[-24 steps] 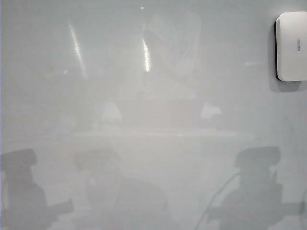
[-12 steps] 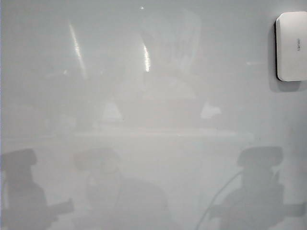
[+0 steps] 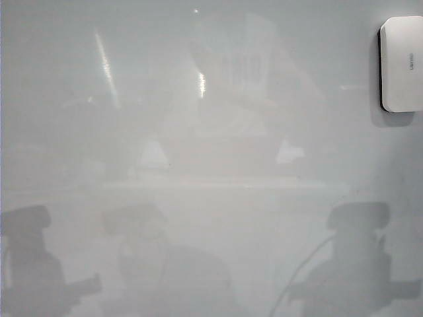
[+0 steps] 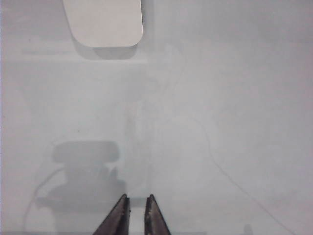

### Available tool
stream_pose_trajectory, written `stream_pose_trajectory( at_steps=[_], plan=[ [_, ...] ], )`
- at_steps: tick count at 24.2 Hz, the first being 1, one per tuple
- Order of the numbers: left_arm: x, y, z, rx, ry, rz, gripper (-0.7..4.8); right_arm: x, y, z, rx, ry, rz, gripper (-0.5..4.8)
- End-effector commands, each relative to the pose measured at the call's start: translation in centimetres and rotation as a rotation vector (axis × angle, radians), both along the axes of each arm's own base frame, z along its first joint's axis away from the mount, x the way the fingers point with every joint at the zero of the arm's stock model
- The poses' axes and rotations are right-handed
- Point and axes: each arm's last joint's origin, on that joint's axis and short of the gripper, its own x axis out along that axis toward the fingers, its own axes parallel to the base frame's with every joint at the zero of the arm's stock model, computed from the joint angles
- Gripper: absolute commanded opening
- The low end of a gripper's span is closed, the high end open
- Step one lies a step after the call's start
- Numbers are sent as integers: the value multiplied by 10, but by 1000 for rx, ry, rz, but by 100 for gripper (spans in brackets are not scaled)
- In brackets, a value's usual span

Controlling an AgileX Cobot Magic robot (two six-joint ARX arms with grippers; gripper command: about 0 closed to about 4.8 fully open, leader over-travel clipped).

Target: Grab the whiteboard eraser that is attached to the surface of the whiteboard and use it to clean the writing on the whiteboard.

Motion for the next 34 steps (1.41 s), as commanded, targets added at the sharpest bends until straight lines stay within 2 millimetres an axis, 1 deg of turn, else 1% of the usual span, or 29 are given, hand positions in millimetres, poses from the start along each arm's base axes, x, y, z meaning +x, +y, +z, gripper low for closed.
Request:
stream_pose_trajectory(
  at_steps=[1, 9, 10, 11, 12, 16, 20, 34],
  plan=[
    [0, 0, 1, 5, -7, 1, -5, 0, 0, 1, -10, -15, -11, 63],
    [0, 0, 1, 5, -7, 1, -5, 0, -1, 0, -11, -13, -25, 63],
    [0, 0, 1, 5, -7, 1, -5, 0, -1, 0, -11, -11, -26, 55],
    [0, 0, 1, 5, -7, 1, -6, 0, -1, 0, -11, -10, -25, 27],
    [0, 0, 1, 5, -7, 1, -6, 0, -1, 0, -11, -7, -25, -11],
    [0, 0, 1, 5, -7, 1, -5, 0, -1, -1, -10, -1, -26, -8],
    [0, 0, 1, 5, -7, 1, -5, -1, -1, -5, -9, 45, -30, -7],
    [0, 0, 1, 5, -7, 1, -5, -1, -1, -5, -8, 45, -25, -7]
  ],
)
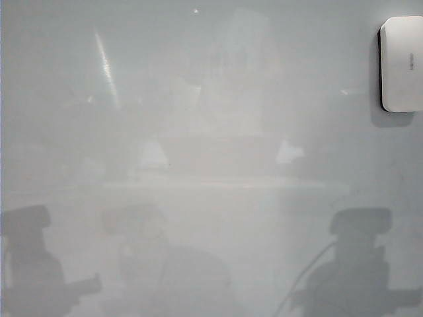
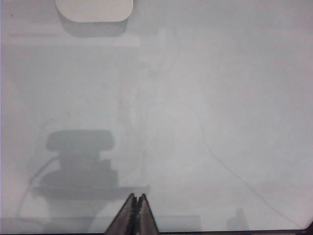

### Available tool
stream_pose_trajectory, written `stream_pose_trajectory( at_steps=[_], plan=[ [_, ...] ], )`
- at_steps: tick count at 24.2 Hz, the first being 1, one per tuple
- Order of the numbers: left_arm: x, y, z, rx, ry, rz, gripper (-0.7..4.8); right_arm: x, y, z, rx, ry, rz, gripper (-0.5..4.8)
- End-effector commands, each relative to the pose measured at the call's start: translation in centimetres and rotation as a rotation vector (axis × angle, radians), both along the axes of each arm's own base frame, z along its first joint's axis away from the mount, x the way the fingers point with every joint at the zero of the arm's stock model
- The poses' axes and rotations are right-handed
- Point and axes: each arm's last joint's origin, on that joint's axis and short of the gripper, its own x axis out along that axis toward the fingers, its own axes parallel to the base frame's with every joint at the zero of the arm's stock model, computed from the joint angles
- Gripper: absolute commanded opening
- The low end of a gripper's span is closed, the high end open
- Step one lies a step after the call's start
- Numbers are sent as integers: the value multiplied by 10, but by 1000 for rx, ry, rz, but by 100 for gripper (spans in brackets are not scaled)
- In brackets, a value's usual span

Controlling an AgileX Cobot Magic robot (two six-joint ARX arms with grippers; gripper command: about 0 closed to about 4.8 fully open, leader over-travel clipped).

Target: Grab the whiteboard eraser that is attached to the surface of the whiteboard and use it to clean the writing on the whiteboard.

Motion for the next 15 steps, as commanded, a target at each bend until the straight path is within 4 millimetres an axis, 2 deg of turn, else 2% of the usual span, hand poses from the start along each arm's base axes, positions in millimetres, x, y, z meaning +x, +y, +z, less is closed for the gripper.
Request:
stream_pose_trajectory(
  at_steps=[1, 7, 9, 15],
  plan=[
    [0, 0, 1, 5, -7, 0, -5, 0, 0, 0, 0, -9, 0, -7],
    [-4, 0, 7, 10, -79, 8, -6, 0, 0, 0, 0, -7, -1, -7],
    [-7, 1, 12, 64, -147, 26, -6, 0, 0, 0, 0, -8, 0, -7],
    [-6, 4, 11, 178, -148, 115, -6, 0, 0, 0, 0, -9, 0, -7]
  ],
)
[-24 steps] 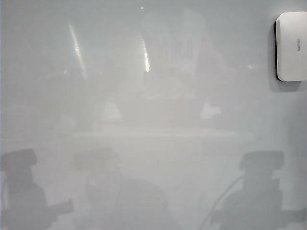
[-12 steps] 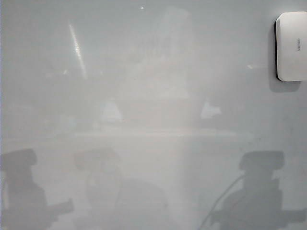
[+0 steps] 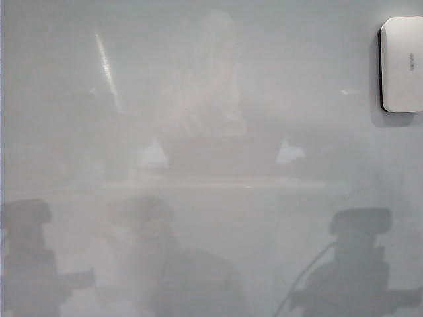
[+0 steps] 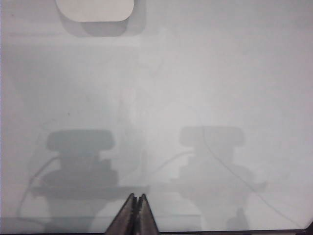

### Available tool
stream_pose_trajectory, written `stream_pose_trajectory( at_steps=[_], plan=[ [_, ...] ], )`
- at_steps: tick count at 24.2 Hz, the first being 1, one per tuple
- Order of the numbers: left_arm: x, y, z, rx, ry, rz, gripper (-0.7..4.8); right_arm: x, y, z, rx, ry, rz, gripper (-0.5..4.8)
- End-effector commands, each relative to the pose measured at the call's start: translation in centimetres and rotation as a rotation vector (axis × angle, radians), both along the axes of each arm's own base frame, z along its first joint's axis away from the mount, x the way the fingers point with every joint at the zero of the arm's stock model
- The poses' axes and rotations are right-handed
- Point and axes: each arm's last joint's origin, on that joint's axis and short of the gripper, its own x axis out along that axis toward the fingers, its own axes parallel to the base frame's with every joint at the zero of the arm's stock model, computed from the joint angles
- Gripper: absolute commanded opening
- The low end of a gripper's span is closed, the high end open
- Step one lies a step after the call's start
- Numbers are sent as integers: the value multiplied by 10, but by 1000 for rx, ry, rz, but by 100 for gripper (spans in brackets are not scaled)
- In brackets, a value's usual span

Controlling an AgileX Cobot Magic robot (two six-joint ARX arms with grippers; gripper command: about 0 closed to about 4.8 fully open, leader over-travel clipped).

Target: Grab the whiteboard eraser that is attached to the surface of the whiteboard and use it to clean the writing on the whiteboard.

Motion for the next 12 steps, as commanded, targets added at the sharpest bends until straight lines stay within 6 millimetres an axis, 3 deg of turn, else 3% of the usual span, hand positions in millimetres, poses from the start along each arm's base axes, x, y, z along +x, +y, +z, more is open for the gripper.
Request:
stream_pose_trajectory(
  at_steps=[1, 12],
  plan=[
    [0, 1, 2, 64, -12, 31, -5, 0, 0, 0, 0, -9, -1, -7],
    [0, 0, 2, 58, -14, -6, -6, 0, 0, 0, 0, -10, -1, -7]
  ],
)
